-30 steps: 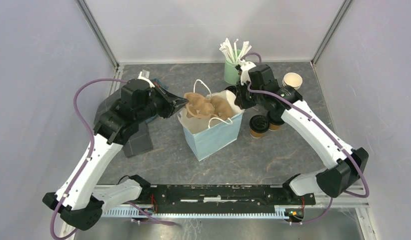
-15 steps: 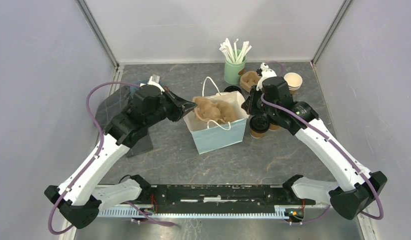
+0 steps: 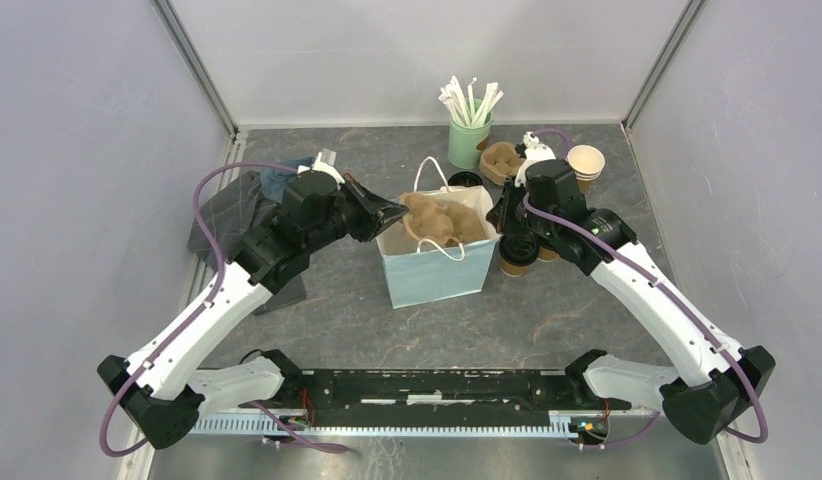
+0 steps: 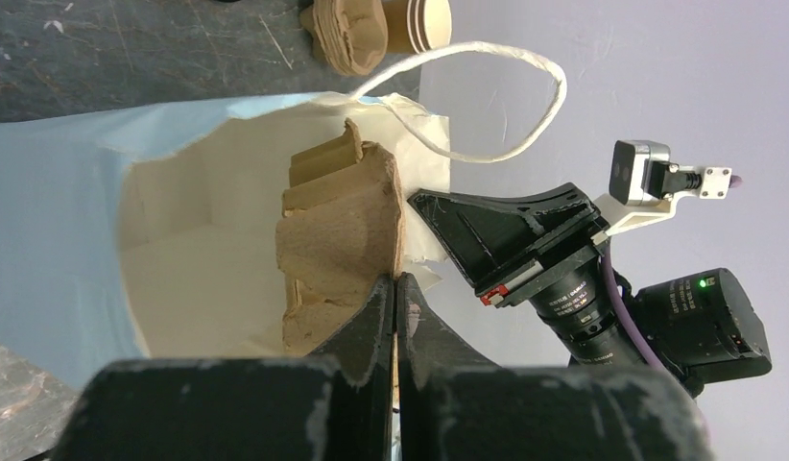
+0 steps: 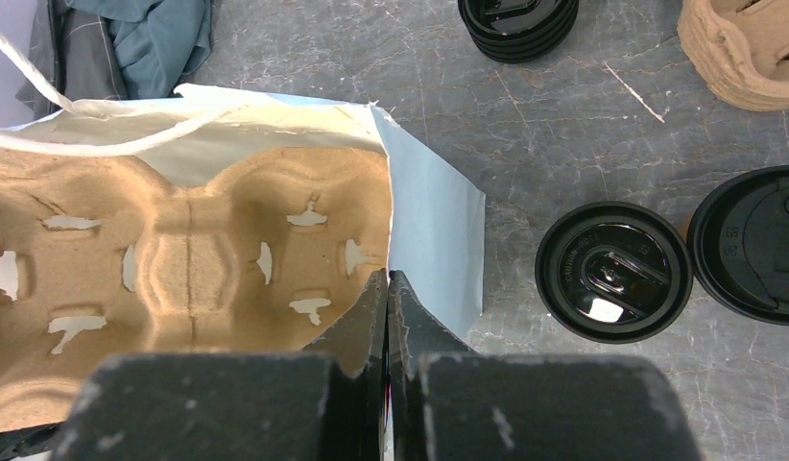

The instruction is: Pack the takeout coffee

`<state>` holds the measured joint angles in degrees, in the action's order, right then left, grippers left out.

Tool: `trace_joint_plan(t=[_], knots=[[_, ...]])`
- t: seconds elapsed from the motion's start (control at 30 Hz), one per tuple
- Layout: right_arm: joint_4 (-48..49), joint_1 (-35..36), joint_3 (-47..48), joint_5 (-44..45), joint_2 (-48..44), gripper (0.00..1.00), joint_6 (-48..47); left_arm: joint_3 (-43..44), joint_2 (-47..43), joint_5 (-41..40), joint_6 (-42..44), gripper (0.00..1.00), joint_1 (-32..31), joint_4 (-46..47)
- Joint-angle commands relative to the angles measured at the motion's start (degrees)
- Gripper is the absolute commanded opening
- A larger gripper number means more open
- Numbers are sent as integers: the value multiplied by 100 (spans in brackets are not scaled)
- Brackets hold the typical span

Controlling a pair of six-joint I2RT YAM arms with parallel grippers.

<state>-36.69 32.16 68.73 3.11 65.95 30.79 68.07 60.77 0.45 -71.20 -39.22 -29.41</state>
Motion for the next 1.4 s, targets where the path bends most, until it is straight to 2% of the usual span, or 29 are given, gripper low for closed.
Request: trace_joint_plan(t=[0.0,0.63,0.7,0.73,0.77,0.8,0.9,1.07,1.2,1.27,1.3,1.37], knots=[[193,-4,-36,117,-113,0,48,-83,165,297,-166,2,-87,569],[220,-4,-77,97,-109,0,-24,-188,244,236,-47,2,-165,558],[228,-5,-83,99,-109,0,-40,-143,266,178,25,3,-165,346],[226,-4,-93,114,-109,0,-43,-5,311,91,210,12,-168,-29],[225,0,-111,119,-98,0,-58,295,384,-98,421,32,-174,-778],[225,0,-128,132,-91,0,-86,778,442,-361,642,60,-192,-1391],[119,-2,-32,117,-33,0,-198,1582,204,-713,1014,98,-217,-2613],[29,1,107,33,23,0,-410,2525,136,-1002,1305,99,-209,-3645],[110,-1,-42,-292,40,0,-476,2319,327,-1077,1377,85,-209,-3914],[129,-1,-78,-484,52,2,-495,2126,404,-1144,1363,84,-209,-3908],[116,1,-74,-480,58,5,-513,2044,472,-1173,1363,83,-213,-3894],[58,-1,-8,-470,87,19,-665,1884,605,-1142,1430,84,-209,-3710]])
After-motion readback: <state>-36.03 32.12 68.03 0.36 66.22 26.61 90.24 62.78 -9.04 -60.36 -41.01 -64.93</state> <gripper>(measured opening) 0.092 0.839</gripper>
